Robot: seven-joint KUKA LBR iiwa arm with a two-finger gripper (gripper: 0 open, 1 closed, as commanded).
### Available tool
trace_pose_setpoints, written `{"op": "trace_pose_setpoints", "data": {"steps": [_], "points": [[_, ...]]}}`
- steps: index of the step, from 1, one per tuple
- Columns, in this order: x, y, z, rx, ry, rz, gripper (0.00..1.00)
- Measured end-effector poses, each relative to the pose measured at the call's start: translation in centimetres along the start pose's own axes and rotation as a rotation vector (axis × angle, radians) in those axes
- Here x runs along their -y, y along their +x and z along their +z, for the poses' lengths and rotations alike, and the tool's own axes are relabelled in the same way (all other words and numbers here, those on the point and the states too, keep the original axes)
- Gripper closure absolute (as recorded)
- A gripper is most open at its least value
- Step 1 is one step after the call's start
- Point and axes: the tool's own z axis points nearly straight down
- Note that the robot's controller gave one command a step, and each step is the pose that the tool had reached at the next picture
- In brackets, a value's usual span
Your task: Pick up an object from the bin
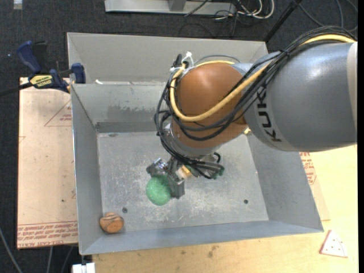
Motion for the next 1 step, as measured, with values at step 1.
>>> {"op": "trace_pose_setpoints", "data": {"steps": [1], "points": [[0.09,0.42,-4.43,-0.007,-0.002,0.000,1.00]]}}
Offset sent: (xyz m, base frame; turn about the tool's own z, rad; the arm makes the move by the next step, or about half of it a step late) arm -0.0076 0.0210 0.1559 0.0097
